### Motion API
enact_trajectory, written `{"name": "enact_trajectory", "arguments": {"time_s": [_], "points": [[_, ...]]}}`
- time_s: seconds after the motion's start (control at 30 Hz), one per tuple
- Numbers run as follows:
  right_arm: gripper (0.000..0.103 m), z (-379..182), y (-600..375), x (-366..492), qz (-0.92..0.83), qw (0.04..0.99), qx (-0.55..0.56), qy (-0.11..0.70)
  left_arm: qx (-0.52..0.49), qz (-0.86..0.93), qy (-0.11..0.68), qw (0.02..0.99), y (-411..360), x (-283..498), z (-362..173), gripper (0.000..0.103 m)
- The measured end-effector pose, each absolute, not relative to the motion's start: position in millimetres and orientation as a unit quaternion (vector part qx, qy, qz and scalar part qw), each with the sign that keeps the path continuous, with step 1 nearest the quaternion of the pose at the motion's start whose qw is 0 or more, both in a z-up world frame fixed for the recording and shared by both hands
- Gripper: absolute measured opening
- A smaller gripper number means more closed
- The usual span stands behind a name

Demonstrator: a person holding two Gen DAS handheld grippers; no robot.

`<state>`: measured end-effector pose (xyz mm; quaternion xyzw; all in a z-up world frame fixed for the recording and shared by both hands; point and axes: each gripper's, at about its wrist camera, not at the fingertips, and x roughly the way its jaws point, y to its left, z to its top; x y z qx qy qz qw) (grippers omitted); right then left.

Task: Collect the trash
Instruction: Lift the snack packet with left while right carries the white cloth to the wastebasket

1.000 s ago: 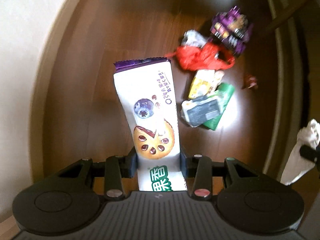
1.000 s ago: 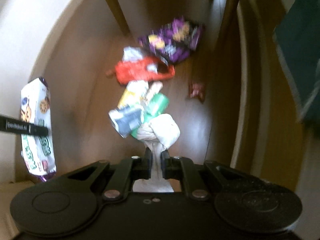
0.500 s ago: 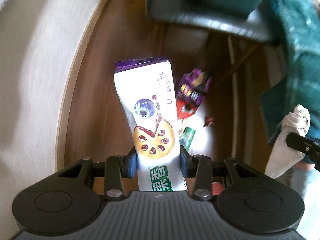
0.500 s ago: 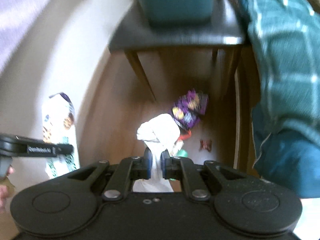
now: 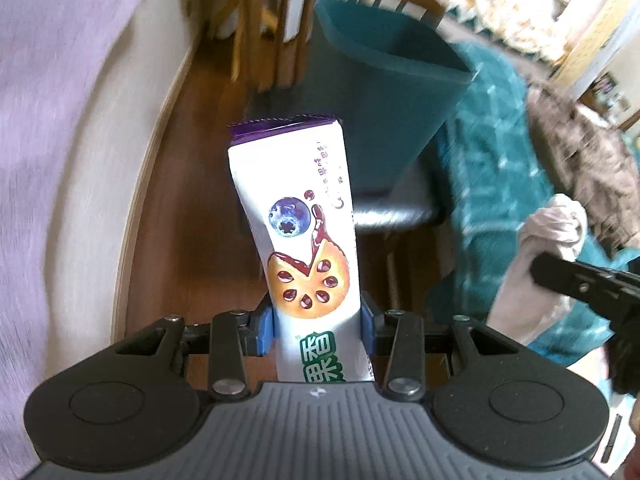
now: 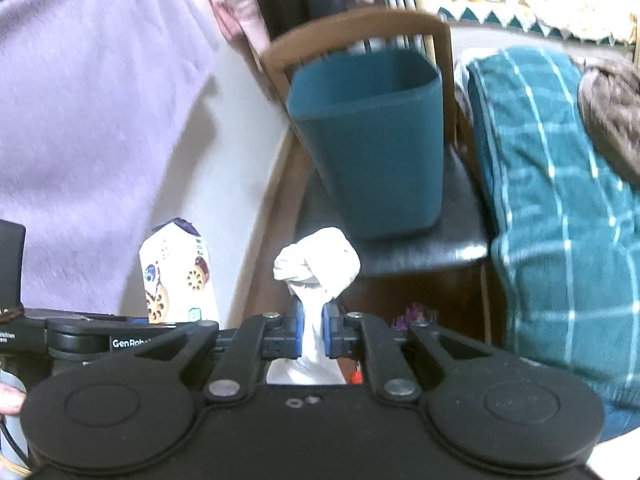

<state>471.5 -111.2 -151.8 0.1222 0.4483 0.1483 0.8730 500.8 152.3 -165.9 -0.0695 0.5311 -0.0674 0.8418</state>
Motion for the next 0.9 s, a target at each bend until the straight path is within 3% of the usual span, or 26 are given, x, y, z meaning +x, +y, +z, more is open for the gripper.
{"name": "enact_trajectory", "arguments": {"time_s": [0.37, 0.9], "points": [[0.009, -66, -121, 526, 0.148, 0.921, 0.077, 0.351, -0.032, -0.068, 0.44, 0.895, 121, 578, -65, 0.04], [0.009, -97, -165, 725, 0.194, 0.905, 0.032, 0.377, -0.008, 0.006, 0.463, 0.886, 51, 776, -85, 0.041]]}}
